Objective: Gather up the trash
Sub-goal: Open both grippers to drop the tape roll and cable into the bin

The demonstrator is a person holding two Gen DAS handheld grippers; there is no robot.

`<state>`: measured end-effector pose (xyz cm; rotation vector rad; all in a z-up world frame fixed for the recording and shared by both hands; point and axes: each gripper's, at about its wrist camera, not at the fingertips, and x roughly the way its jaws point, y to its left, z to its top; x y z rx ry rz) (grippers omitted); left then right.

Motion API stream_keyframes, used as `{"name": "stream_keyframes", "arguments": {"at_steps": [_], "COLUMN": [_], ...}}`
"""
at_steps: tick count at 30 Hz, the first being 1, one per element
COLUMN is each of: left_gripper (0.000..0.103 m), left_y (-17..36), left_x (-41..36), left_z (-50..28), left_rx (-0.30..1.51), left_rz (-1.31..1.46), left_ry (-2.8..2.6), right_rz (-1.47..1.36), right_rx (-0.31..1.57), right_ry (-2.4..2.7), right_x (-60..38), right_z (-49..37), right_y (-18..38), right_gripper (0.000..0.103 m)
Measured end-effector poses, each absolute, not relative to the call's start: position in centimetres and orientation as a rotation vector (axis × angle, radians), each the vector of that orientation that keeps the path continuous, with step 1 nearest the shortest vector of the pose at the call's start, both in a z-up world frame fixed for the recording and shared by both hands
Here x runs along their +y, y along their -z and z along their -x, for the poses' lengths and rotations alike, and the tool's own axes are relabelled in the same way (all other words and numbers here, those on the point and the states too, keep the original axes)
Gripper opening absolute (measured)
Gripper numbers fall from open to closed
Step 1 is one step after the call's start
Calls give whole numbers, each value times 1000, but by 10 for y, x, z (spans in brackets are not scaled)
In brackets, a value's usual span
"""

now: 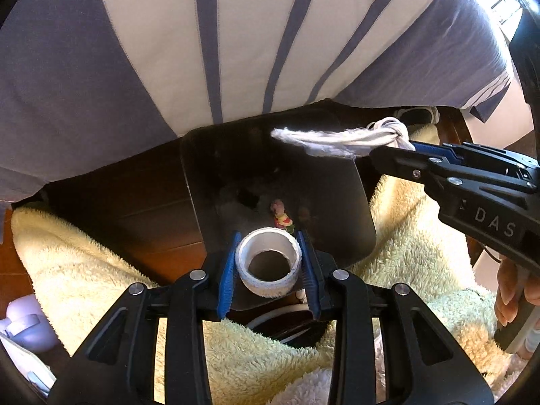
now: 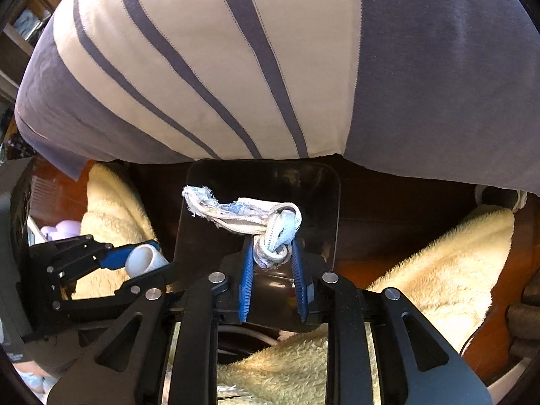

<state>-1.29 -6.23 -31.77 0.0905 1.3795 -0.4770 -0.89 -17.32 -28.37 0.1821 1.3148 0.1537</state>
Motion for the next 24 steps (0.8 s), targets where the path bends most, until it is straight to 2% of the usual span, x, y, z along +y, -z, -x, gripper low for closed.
{"name": "stream_keyframes", "arguments": {"at_steps": [1, 8, 9, 13, 15, 18, 24], "left_gripper": [36, 63, 69, 80, 86, 90, 91], "left_y": [318, 310, 308, 293, 283, 270, 240], "left_x": [-61, -56, -56, -51, -49, -46, -38], "left_z": [13, 10, 10, 10, 11, 11, 13], "left_rx": [1380, 1356, 1348, 1306, 1276, 1241, 1145], "left_rz": [-88, -74, -73, -71, -71, -78, -95], "left_ry": [476, 458, 453, 430, 419, 407, 381], "right_rz": [-186, -190, -188, -163, -153, -161, -164], "right_rx": [1311, 1276, 1270, 1227, 1207, 1179, 1125], "right_ry": [-154, -131, -125, -88, -72, -67, -76], "right_x": [-174, -179, -180, -185, -187, -191, -194], "right_z": [9, 8, 9, 13, 15, 19, 27], "right_y": [283, 274, 272, 261, 255, 246, 225], "right_gripper": [36, 48, 53, 78, 83, 88, 89]}}
